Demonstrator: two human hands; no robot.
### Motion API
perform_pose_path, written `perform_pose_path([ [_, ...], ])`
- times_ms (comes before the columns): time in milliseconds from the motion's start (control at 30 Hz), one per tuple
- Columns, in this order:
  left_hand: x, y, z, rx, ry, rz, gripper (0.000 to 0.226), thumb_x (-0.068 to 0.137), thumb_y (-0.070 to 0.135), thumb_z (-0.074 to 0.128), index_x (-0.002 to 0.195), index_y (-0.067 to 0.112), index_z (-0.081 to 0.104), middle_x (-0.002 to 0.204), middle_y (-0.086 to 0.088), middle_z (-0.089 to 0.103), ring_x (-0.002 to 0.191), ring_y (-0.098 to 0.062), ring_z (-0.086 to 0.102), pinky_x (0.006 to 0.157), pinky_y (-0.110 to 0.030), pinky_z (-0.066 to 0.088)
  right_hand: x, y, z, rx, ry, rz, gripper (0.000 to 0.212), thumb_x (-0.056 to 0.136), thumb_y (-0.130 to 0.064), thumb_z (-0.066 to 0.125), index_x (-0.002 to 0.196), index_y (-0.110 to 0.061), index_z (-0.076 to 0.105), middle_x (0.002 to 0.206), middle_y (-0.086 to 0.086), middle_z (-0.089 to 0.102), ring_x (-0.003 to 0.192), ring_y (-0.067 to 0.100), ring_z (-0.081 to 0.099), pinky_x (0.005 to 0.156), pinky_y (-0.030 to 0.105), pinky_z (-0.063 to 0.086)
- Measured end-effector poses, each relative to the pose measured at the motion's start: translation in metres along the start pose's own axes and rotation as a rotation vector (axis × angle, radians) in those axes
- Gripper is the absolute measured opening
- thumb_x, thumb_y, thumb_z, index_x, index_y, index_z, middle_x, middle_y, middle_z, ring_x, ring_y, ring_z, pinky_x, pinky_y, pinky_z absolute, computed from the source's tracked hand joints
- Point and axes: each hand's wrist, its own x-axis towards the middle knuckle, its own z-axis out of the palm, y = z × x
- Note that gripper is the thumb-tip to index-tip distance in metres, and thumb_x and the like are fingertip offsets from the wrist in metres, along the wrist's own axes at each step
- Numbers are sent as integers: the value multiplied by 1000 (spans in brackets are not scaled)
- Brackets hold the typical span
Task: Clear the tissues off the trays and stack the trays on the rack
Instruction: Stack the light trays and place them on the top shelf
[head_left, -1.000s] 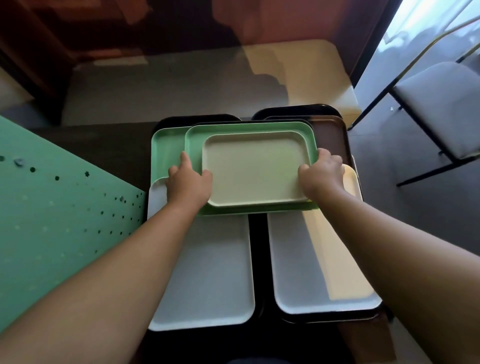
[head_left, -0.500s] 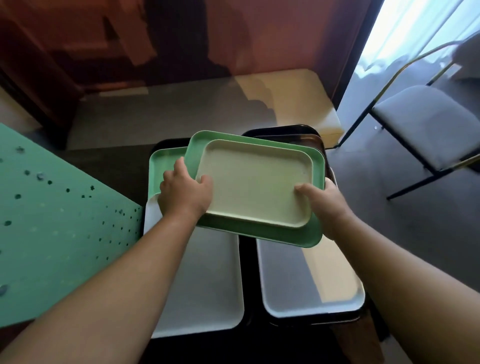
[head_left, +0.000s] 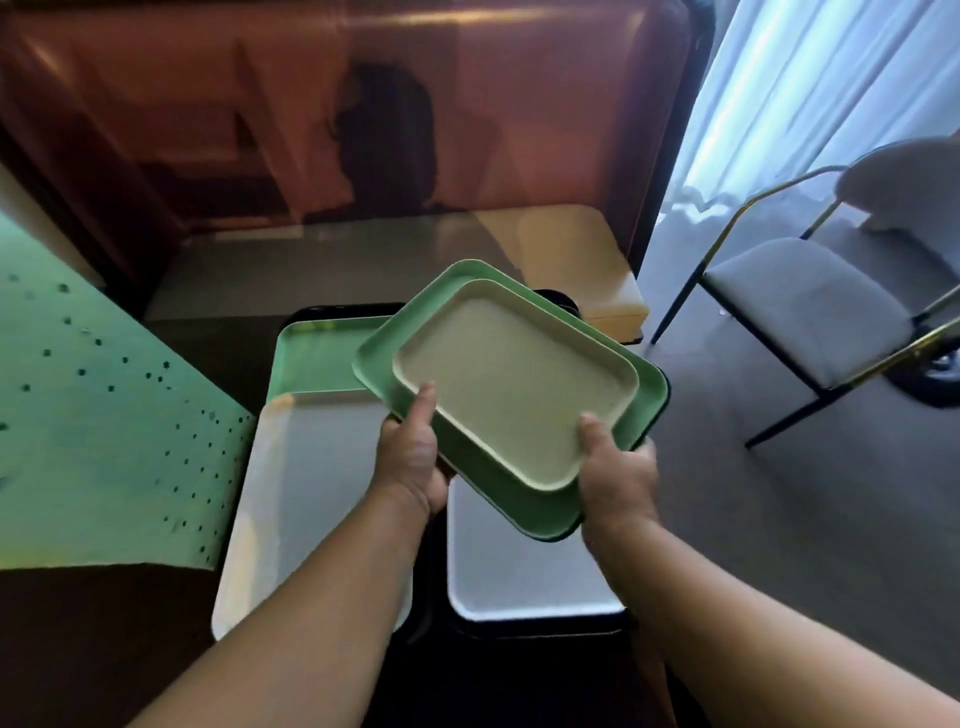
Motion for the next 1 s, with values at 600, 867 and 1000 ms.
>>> perform_pose_path([
  [600,-24,-36,-34,556,-2,254,55,102,59,37,130,19,62,121,-3,72,112,-26,66,105,-49,48,45,3,-77,-913,-385,-217,32,98,-33,59,85,-10,78,79,7,76,82,29,69,78,39,56],
  [867,-20,-40,-36,734,74,340,24,107,19,40,113,28,61,101,7,69,101,-24,65,91,-36,50,43,5,-66,-1474,-421,-339,33,105,-19,35,106,-8,66,102,11,63,99,34,61,78,34,45],
  [1000,-13,-40,-41,788,98,305,26,105,17,41,112,26,64,104,0,72,101,-27,66,98,-45,52,46,4,-64,-1391,-365,-353,29,103,-23,39,98,-6,62,81,6,54,81,31,53,71,36,45],
])
